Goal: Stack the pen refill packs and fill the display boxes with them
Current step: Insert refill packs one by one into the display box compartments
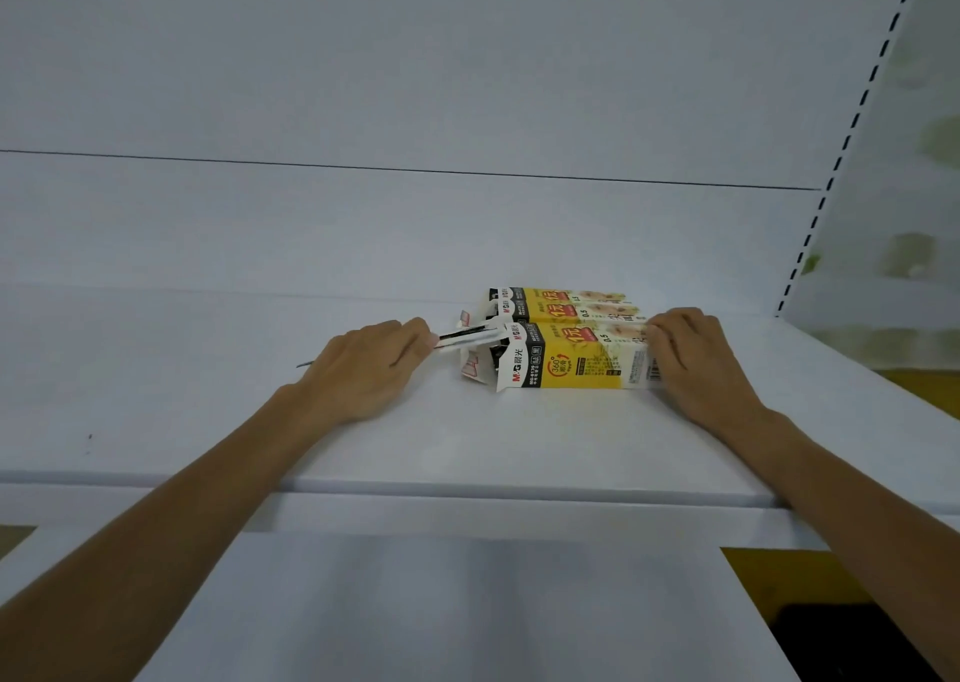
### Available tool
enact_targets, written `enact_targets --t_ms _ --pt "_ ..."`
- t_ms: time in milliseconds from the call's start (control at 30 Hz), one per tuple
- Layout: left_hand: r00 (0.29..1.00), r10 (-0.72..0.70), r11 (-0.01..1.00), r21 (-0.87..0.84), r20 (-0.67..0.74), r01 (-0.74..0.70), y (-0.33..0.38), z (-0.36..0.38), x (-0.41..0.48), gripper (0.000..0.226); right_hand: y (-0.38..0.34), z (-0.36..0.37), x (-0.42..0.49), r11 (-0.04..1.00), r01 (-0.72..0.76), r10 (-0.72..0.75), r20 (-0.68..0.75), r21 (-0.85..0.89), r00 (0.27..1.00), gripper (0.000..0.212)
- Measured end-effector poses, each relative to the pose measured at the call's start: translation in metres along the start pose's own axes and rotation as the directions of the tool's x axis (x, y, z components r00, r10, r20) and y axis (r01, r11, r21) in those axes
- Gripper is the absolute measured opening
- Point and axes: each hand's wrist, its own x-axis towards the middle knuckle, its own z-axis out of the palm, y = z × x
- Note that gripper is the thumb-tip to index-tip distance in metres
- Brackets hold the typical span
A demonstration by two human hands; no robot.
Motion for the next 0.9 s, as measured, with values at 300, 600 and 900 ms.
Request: enact_targets --t_ms 300,600,900 --pt "0.999 0.016 1.000 0.003 -0.039 -0.016 -0.004 0.000 0.006 0.024 -0.004 0.001 0.005 0.977 -0.149 0.151 0.002 0.154 0.989 0.043" --pt "0.999 0.018 1.000 -0.010 -0.042 -0.018 -0.003 -0.003 0.005 0.025 -0.006 0.003 0.005 0.918 -0.269 0.266 0.052 0.291 0.963 0.046" --pt "1.000 0.000 0.999 -0.055 0.023 0.001 -0.007 0.002 -0.001 0.021 -0.001 0.008 0.005 0.981 -0.135 0.139 -0.019 0.140 0.990 0.047"
